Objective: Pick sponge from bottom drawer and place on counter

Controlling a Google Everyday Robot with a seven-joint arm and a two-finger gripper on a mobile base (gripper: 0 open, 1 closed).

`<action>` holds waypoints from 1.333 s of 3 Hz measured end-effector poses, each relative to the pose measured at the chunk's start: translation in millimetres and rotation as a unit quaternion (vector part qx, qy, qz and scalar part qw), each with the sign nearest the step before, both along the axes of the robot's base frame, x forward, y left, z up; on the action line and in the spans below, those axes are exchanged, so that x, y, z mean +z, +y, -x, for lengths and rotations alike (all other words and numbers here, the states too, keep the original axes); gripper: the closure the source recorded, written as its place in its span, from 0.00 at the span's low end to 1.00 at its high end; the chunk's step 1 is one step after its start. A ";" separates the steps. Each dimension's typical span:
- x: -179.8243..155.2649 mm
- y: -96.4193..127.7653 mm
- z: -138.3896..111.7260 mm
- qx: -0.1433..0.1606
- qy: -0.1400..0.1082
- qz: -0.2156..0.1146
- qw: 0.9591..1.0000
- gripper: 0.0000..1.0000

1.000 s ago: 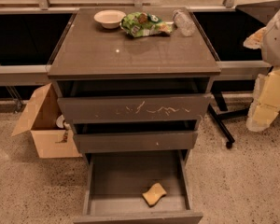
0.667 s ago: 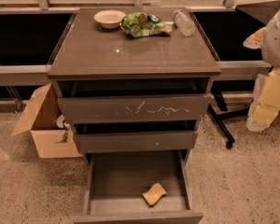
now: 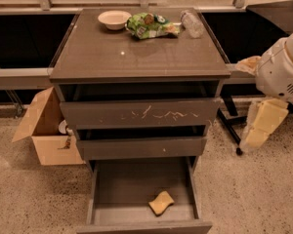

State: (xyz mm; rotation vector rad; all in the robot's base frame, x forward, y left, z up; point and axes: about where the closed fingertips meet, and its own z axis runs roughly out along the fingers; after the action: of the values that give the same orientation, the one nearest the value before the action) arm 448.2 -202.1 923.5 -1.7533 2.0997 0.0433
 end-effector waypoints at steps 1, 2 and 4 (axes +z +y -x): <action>-44.1 18.2 -7.0 0.050 0.010 -0.068 0.996 0.00; -51.1 23.7 -8.0 0.065 0.011 -0.081 0.994 0.00; -85.3 33.0 -10.2 0.084 0.029 -0.098 0.991 0.00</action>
Offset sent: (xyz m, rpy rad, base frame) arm 0.0073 0.0191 -0.0463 0.1426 0.0212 0.1045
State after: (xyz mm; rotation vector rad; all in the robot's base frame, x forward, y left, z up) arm 458.5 -169.1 838.2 -1.8228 1.9086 0.3412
